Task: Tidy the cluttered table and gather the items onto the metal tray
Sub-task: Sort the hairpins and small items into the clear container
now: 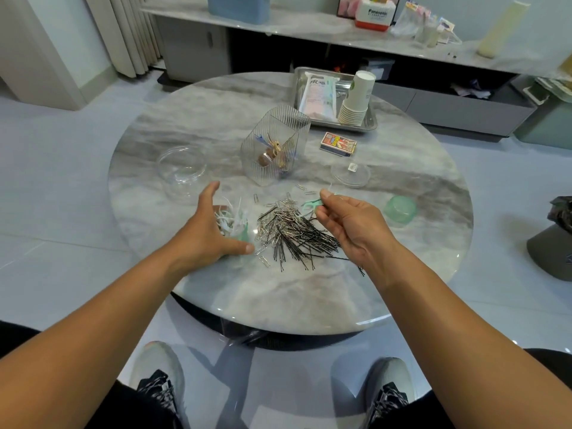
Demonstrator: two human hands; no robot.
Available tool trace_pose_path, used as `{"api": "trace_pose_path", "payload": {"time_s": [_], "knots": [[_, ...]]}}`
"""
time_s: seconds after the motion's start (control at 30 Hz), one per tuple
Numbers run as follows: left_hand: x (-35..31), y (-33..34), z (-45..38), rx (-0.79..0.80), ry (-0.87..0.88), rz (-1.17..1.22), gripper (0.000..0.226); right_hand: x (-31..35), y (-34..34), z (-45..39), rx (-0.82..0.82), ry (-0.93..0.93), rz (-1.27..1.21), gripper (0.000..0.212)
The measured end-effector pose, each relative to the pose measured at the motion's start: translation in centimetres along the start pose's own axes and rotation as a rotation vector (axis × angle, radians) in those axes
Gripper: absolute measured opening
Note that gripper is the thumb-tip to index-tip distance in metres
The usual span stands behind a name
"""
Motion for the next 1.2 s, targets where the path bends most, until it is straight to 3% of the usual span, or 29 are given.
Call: {"api": "trace_pose_path", "payload": {"time_s": [0.17,0.3,0.4,0.53,0.8,1.07,1.2], "knots": [[-0.7,0.7,0.5,-0.146,0.035,-0.018,0.093,0.0,0.5,0.9,0.058,0.039,0.018,0.017],[-3.5,0.6,1.1,-0.056,0.112,0.025,0.067,0.1,1.6,1.8,0.151,0.047,0.068,0.018],[-4.9,1.6,1.9,0.102,0.144,0.141,0.069,0.1,2.6,2.3,0.187,0.017,0.049,0.023],[-5.9,2.9,2.3,0.177,0.141,0.204,0.085,-0.2,3.1,2.7,0.17,-0.056,0.115,0.014],[-5.8,3.5,1.7,0.085,0.17,0.223,0.073,-0.5,2.6,2.7,0.033,-0.282,0.383,0.021],[-6.3,4.0,1.9,0.039,0.232,0.19,0.072,-1.9,3.3,2.8,0.197,-0.249,0.615,0.028],[-6.3,4.1,2.0,0.001,0.227,0.196,0.071,-1.5,3.6,3.0,0.262,-0.314,0.729,0.02]]}}
Point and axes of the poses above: each hand's wrist, its own z-axis away from the middle knuckle, its own y-axis out of the palm, x = y × z, the point moved 3 cm from there along -z, towards the middle knuckle, and after that the axes turned 10 degrees about -z, right-handed, at the moved point
